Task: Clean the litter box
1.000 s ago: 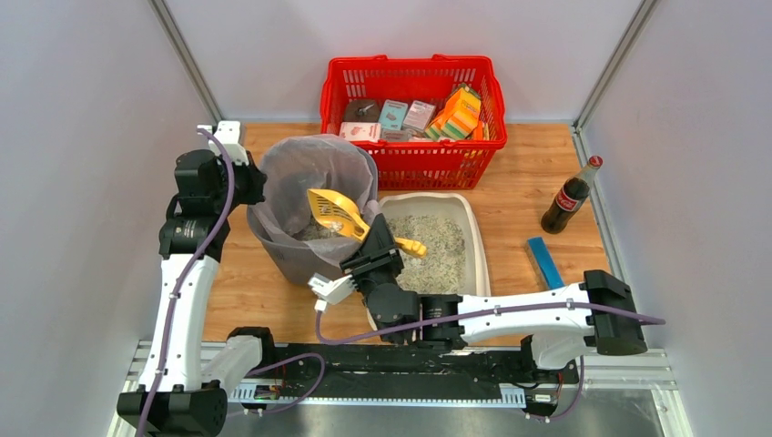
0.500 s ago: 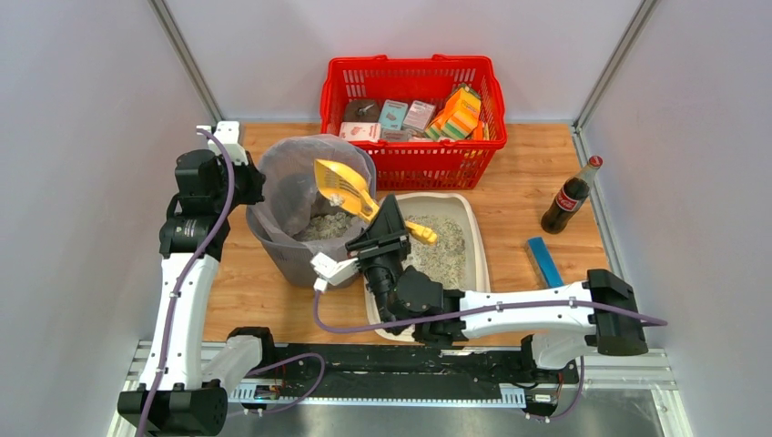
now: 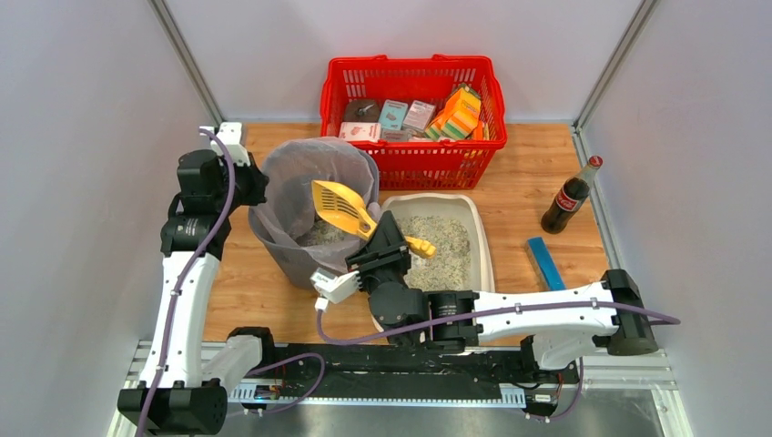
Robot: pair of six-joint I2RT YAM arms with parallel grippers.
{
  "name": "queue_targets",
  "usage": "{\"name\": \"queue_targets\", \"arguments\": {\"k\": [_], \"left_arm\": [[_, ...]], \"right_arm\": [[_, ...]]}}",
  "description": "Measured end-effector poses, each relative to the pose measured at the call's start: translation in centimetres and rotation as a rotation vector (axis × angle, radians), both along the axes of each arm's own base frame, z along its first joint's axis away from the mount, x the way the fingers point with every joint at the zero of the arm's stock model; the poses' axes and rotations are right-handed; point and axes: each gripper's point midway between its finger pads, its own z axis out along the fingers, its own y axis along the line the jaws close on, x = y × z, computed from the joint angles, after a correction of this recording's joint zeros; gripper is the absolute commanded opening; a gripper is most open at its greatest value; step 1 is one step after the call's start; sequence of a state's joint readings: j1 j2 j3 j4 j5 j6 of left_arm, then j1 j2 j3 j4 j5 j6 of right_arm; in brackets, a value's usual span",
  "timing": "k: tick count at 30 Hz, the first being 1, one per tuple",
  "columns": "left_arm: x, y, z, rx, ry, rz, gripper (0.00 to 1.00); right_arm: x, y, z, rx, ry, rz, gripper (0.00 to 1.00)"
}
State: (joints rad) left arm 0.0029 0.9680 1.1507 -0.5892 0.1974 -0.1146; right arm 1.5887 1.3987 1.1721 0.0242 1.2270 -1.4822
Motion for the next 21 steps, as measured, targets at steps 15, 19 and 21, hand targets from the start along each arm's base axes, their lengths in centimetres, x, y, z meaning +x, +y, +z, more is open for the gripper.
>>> {"name": "queue_targets", "arguments": {"k": [15,19,21], "left_arm": [[0.1,0.3,-0.1,0.003,0.004,0.012,0.00],[0.1,0.4,-0.2,0.006,0.007,0.019,0.00],[0.1,0.5,-0.3,0.009,0.009,0.024,0.00]], "right_arm": [[5.9,-2.4,2.2,0.333,0.159,-0.159,0.00],[6.9,-2.8,2.3,0.431,0.239,-0.165,0.00],[7.5,-2.9,2.3,0.490,0.293,-0.169,0.00]]}}
